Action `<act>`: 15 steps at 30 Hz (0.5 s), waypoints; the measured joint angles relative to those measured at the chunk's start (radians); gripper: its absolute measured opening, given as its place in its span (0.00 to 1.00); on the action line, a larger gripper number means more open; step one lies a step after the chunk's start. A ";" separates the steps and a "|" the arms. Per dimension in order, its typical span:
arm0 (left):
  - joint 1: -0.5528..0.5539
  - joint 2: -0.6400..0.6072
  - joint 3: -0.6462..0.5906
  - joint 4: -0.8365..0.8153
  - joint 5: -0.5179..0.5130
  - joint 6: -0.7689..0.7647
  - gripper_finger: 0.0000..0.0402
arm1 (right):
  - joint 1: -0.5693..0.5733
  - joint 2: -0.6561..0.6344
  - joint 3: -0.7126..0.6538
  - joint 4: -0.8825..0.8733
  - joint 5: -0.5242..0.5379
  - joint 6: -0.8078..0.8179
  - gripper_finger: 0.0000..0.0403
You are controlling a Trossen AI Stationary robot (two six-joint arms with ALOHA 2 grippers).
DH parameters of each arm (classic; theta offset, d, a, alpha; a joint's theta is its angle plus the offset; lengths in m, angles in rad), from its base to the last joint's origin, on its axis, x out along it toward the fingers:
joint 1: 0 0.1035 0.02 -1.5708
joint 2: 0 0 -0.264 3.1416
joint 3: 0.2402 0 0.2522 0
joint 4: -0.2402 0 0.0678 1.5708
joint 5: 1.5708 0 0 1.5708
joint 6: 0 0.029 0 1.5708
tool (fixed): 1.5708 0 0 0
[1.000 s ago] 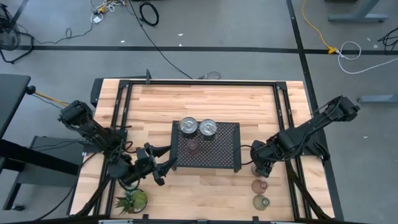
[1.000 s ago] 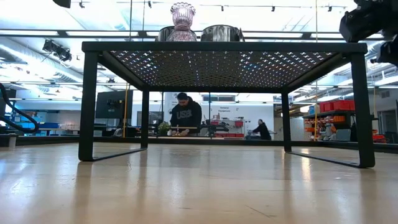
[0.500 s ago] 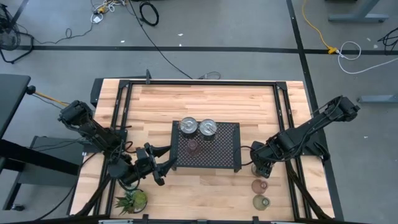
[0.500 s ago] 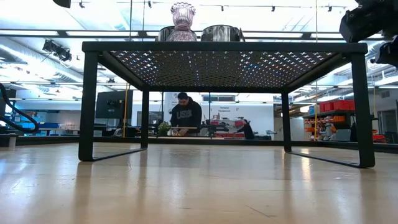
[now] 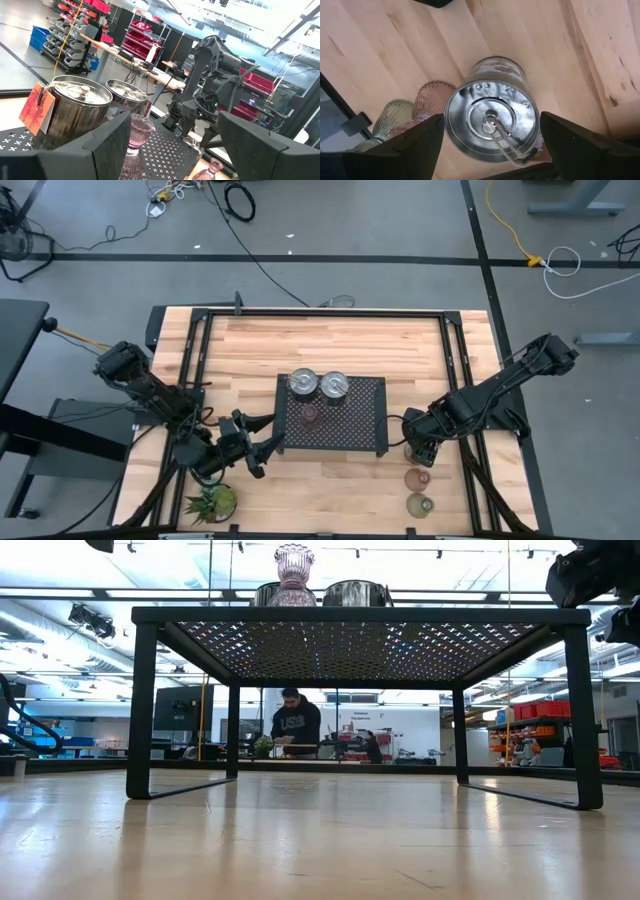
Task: Pick & Place candle stick holders
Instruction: Put the brown scented candle on the shelf aligned with the other scented candles
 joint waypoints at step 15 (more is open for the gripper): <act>0.000 0.000 0.000 0.000 0.000 0.000 0.74 | 0.002 0.000 0.000 -0.003 0.008 0.043 0.95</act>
